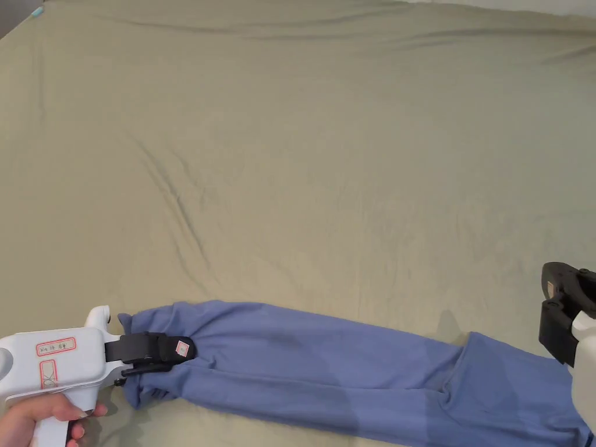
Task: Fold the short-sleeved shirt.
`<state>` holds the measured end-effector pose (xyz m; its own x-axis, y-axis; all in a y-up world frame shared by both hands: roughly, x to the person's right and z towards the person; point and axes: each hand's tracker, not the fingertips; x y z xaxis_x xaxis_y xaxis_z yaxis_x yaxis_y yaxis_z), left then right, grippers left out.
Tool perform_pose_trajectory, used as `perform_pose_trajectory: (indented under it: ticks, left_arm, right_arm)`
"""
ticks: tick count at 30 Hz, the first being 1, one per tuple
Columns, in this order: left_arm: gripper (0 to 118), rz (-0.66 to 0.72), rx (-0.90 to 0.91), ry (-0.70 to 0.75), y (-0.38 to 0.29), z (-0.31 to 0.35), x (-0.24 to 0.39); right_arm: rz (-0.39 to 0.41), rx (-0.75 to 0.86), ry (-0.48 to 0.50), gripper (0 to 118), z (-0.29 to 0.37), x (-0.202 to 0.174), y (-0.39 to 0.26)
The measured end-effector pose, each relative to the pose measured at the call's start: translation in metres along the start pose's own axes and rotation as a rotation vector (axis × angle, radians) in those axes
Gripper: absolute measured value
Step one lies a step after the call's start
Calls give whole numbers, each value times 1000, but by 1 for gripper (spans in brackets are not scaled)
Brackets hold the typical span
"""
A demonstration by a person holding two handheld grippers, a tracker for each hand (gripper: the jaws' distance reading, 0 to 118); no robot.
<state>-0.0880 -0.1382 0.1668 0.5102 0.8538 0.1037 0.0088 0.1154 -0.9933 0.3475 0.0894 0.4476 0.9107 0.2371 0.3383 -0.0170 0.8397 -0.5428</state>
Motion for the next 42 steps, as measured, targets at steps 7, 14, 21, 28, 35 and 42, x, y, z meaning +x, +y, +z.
perform_pose_trajectory:
  ticks: [7, 14, 21, 28, 35, 42]
  left_arm:
    - [11, -80, 20, 62, 2, 20, 20]
    - [11, -136, 42, 149, 5, 52, 34]
    - [11, -166, 118, 320, 9, 102, 53]
    - [11, -361, 63, 461, -11, 61, 149]
    - [11, -394, -36, 372, -31, -33, 192]
    - [11, -363, -170, 477, -57, -127, 178]
  right_arm:
    - [4, 5, 0, 2, 6, -1, 1]
    - [25, 17, 2, 2, 11, -3, 5]
    - [17, 42, 2, 2, 19, 2, 10]
    - [6, 52, 8, 2, 24, 7, 10]
    - [-19, 60, 6, 2, 32, 19, 2]
    - [-53, 62, -11, 2, 38, 44, -8]
